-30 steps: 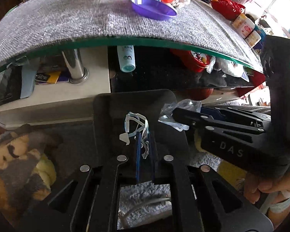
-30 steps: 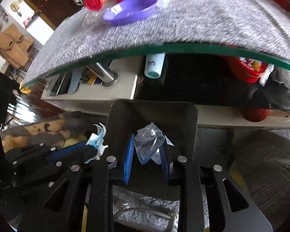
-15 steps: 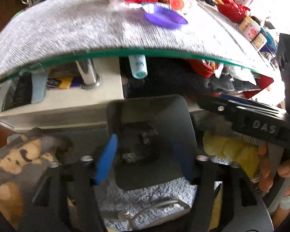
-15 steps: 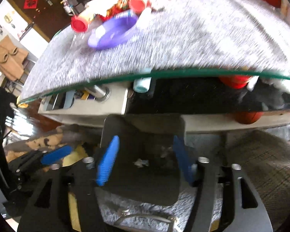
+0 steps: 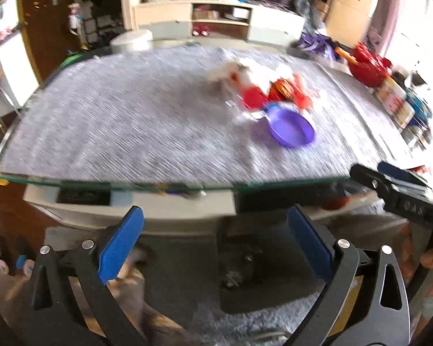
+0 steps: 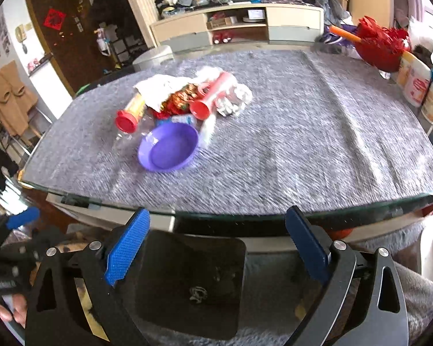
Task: Collect trash
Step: 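Return to the pile and grasp the purple plastic plate with right tool, then grasp the orange-capped white tube with left tool while right tool lifts the plate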
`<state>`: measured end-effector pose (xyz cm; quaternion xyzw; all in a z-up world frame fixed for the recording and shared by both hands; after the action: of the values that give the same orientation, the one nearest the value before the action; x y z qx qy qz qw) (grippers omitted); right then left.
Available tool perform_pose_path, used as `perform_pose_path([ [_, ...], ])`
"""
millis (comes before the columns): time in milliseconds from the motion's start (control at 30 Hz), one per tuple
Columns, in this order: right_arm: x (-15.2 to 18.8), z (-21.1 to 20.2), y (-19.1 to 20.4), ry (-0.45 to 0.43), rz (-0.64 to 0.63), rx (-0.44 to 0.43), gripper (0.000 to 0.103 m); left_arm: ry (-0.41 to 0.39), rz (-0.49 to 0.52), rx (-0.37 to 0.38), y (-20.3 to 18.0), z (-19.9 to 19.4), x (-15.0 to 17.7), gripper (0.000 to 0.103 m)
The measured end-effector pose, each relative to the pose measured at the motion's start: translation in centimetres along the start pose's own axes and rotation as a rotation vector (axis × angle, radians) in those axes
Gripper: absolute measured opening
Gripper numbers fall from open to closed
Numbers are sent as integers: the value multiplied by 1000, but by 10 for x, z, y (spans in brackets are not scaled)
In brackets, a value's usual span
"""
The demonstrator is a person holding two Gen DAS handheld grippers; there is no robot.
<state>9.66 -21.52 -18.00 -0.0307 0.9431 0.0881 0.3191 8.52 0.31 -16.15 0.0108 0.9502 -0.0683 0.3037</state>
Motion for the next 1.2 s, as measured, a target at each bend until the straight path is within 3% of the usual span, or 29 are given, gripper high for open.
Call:
perform_pose_path([
  [200,-8,28,28,2,-53,-36,95,-39,-22,0,5,-2,-27,95],
  [600,-28,74,47,-4,-138,28,87,-81,-34,-3,10,12,-74,95],
  [867,-41,86,51,-30,-146,44,86,-72,-26,8,6,27,-90,95],
  [933,-42,85,50,-43,-155,50,76,-63,-22,12,3,32,-91,95],
  [1200,-41,64,24,-49,-84,-2,76,-27,-8,47,-9,55,-90,95],
])
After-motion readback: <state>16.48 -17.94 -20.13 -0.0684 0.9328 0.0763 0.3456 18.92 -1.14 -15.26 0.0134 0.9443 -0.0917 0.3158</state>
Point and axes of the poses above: each gripper's, at about its wrist camera, not at the fingertips, and z roughly the way its jaws point, y to its left, x to its underside, the point moved 4 cm from there along z, roughly the way its jaws point, and after that the axes turned 6 degrees about -z, right-handed, at the moved point
